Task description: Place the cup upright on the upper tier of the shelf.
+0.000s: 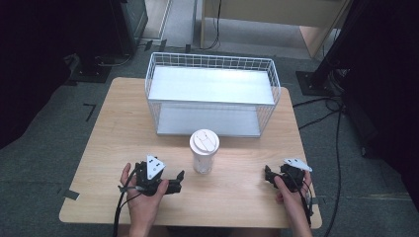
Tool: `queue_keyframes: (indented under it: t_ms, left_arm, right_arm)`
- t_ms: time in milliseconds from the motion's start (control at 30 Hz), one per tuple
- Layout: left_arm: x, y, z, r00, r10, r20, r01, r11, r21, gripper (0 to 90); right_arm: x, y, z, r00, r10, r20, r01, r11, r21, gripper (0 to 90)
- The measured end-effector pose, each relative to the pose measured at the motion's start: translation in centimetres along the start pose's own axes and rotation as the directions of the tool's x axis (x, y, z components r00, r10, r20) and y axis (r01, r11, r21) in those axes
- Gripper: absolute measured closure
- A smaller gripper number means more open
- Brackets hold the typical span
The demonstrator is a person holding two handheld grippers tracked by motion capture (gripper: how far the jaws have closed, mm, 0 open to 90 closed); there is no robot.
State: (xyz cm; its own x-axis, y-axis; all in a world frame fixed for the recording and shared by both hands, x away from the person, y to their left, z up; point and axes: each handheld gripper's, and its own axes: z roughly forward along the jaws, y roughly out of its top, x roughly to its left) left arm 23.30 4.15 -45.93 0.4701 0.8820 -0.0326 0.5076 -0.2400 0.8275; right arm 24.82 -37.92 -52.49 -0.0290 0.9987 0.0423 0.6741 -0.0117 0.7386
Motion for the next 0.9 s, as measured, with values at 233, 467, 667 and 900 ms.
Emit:
queue_keyframes:
  t_ms: [233,467,667,900]
  left_arm:
    - [-1.2,0.5,0.8,0.9994,0.018,0.03,-0.019,0.9997,0.017,0.0]
    - [-2.4,0.5,1.8,0.9974,0.025,0.068,-0.026,0.9996,0.008,0.0]
    - [-3.7,0.7,2.8,0.9972,0.031,0.068,-0.031,0.9995,-0.002,0.0]
    - [-5.0,1.2,4.2,0.9974,0.014,0.07,-0.012,0.9993,-0.035,0.0]
  right_arm:
    - [0.0,0.0,0.0,0.9999,-0.009,0.006,0.009,1.0,-0.001,13.7]
    - [0.1,0.0,0.0,1.0,-0.007,0.007,0.007,1.0,0.003,13.7]
    - [0.1,0.0,0.0,0.9999,-0.006,0.009,0.006,1.0,0.003,13.7]
    - [0.1,0.0,0.0,0.9999,-0.006,0.008,0.006,1.0,0.004,13.7]
